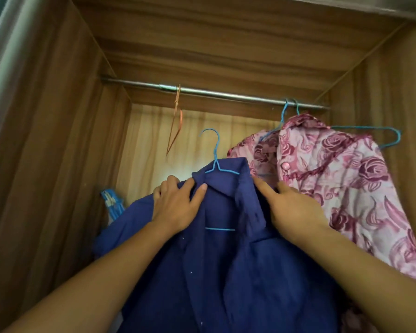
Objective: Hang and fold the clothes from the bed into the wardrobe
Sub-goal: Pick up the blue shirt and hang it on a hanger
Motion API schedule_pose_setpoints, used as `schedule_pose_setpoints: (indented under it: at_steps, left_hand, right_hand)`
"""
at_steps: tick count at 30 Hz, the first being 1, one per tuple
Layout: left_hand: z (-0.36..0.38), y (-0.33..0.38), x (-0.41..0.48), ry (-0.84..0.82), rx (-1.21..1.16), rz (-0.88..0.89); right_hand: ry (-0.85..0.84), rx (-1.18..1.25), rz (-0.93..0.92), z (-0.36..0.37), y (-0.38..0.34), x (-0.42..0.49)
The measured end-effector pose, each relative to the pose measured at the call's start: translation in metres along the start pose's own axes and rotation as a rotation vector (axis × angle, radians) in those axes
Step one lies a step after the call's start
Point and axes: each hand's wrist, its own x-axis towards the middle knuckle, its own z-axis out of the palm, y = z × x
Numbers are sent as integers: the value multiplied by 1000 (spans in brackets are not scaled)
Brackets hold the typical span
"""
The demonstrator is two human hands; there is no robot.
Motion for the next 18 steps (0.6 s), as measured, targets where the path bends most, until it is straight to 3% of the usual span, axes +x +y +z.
schedule_pose_setpoints:
  at_steps: [9,14,18]
  left_hand:
    - [9,43,75,-154,-149,-98]
    - [16,74,105,-152,-237,-48]
    - [16,104,133,-31,-427,15]
  right_hand:
    - [75,-201,-10,-50,27,54]
    - [96,-317,32,-65,48,79]
    - [160,-392,47,-77,66,99]
